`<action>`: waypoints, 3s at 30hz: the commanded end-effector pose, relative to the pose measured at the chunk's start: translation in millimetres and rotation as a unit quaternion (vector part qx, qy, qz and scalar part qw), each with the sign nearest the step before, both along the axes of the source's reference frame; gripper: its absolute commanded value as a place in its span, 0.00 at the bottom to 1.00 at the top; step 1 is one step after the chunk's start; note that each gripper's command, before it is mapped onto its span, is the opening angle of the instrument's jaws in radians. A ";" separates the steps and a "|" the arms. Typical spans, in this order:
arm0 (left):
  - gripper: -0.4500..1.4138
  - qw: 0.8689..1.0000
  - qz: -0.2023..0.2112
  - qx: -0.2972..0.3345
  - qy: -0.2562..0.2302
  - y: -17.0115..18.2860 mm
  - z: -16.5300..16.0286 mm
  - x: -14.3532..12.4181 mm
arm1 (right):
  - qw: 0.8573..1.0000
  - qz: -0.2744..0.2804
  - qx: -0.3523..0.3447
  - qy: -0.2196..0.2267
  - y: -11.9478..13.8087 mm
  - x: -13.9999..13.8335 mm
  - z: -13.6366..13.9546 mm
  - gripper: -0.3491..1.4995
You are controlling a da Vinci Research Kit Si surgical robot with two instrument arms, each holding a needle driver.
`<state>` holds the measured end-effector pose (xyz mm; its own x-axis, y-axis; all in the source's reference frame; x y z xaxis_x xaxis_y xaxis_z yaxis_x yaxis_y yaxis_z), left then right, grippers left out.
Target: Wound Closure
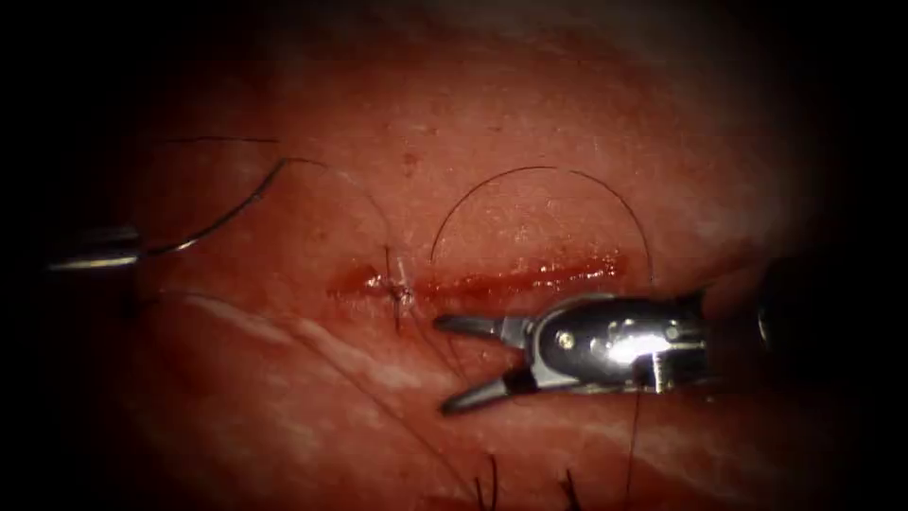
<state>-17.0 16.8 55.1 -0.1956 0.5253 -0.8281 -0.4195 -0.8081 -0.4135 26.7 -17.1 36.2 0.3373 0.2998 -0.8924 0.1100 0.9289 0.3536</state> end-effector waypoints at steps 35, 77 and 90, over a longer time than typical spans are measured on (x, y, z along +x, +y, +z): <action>0.00 0.996 -0.081 -0.033 0.008 -0.3 7.3 1.2 | 1.000 0.022 0.013 0.012 -3.4 3.4 -15.4 0.00; 0.00 0.989 -0.137 -0.051 0.023 1.6 8.6 8.8 | 0.996 0.003 -0.042 -0.075 -3.3 -0.9 1.8 0.00; 0.00 0.989 -0.135 -0.063 0.022 1.1 11.2 8.1 | 0.999 -0.004 -0.025 -0.029 -6.7 1.5 -9.5 0.00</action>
